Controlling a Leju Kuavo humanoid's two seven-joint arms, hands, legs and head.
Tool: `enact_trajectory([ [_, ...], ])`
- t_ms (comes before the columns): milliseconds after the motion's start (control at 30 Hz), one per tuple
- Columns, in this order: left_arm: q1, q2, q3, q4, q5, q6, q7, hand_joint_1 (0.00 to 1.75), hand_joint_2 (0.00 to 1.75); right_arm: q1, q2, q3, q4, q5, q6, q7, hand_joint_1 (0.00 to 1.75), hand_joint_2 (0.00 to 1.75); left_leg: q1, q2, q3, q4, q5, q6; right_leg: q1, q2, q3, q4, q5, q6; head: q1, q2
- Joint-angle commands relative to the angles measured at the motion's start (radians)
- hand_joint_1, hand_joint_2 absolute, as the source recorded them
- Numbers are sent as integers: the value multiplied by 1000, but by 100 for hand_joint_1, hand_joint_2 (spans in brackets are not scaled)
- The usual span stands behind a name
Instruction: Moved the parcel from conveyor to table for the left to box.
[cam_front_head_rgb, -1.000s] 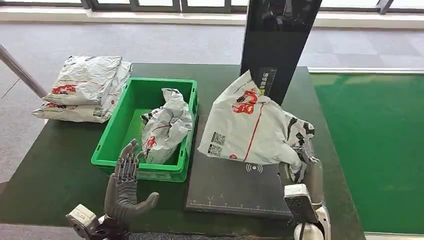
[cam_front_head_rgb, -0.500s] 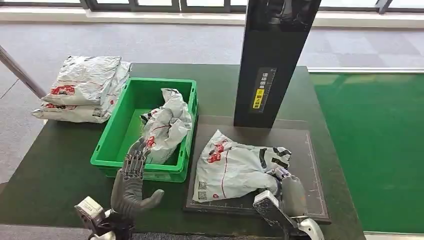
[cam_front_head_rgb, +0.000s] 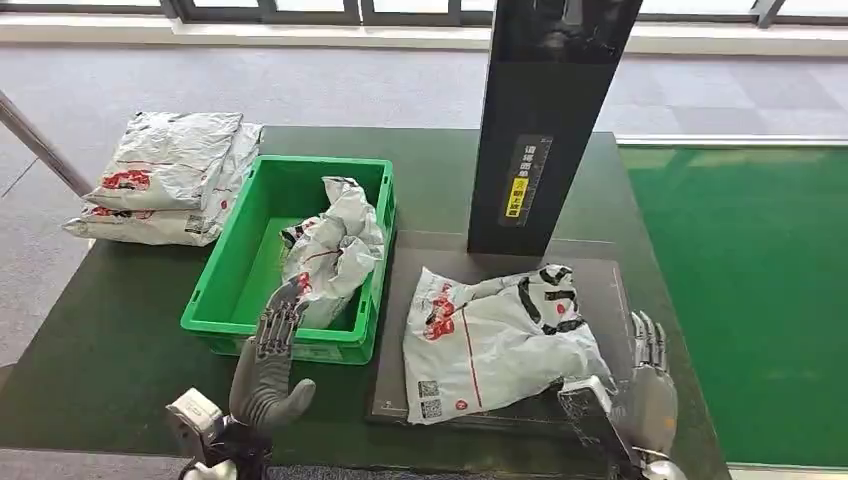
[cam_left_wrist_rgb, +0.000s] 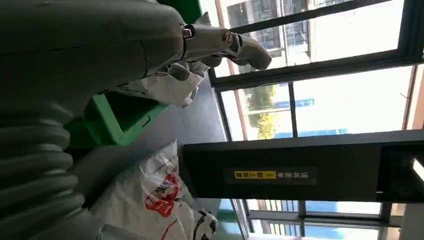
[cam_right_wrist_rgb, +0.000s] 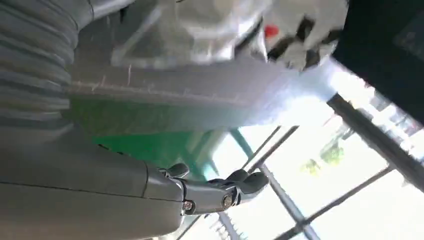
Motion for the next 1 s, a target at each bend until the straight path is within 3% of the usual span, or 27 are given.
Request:
enact_trajectory([
  [33, 16, -33, -13, -37, -50, 161, 100, 0, 0, 26, 89, -163, -109, 80, -271, 9, 0, 175, 0, -2, 1, 0, 0, 0, 0, -3, 2, -1, -1, 0, 0, 0],
  [167, 72, -41, -57, -129, -141, 387, 169, 0, 0, 19, 70, -80, -124, 43, -332, -57, 0, 175, 0, 0, 2, -1, -1, 0, 1, 0, 3, -2, -1, 0, 0, 0],
  [267, 76, -18, -152, -191, -249, 542, 187, 0, 0, -13, 12, 66, -122, -207, -190, -220, 0, 175, 1, 4, 1, 0, -2, 0, 1, 4, 1, -1, 0, -1, 0, 0],
  [367, 27, 47, -291, -199, -293, 555, 168, 0, 0, -38, -13, 134, -179, -476, -62, -406, 0, 175, 0, 2, -2, 1, 0, 0, 0, 1, -1, 0, 0, 0, 0, 0],
  [500, -95, 117, -435, -125, -491, 514, 288, 0, 0, -103, -119, 260, -355, -687, -75, -406, 0, 175, -1, 0, -3, 1, 1, 1, -1, -2, -2, 1, 0, 0, 0, 0],
  [667, -152, 115, -460, -77, -547, 528, 308, 0, 0, -129, -117, 272, -349, -687, -68, -406, 0, 175, 0, 1, 0, -1, 2, 1, 0, -1, 1, -2, 3, 1, 0, 0],
  [733, -253, 167, -544, 14, -729, 532, 384, 0, 0, -168, -133, 304, -307, -680, -51, -406, 0, 175, 0, 1, 2, -2, 2, 1, 0, 0, 2, -3, 3, 0, 0, 0],
  [767, -355, 183, -603, 134, -743, 486, 410, 0, 175, -216, -142, 334, -261, -676, -48, -406, 0, 175, -1, 1, 2, -2, 2, 1, 0, -1, 2, -2, 3, 0, 0, 0],
  [800, -406, 176, -621, 209, -772, 505, 429, 0, 0, -236, -144, 346, -239, -666, -57, -406, 0, 175, -1, -1, 2, -2, 3, 1, -1, -2, 2, -1, 3, 0, 0, 0],
  [833, -482, 156, -649, 328, -801, 512, 422, 0, 0, -260, -142, 357, -208, -648, -70, -406, 0, 175, 0, -4, 2, -3, 5, 1, 0, -6, 3, -3, 5, 0, 0, 0],
  [867, -553, 124, -654, 451, -771, 492, 405, 0, 175, -274, -143, 362, -191, -643, -84, -406, 0, 175, -1, -5, 2, -2, 5, 1, 0, -6, 3, -2, 4, 0, 0, 0],
  [1000, -780, 58, -725, 873, -731, 502, 297, 0, 175, -282, -169, 363, -147, -669, -92, -406, 0, 175, 1, -7, 1, -3, 9, 1, 1, -9, 5, -4, 6, 0, 0, 0],
])
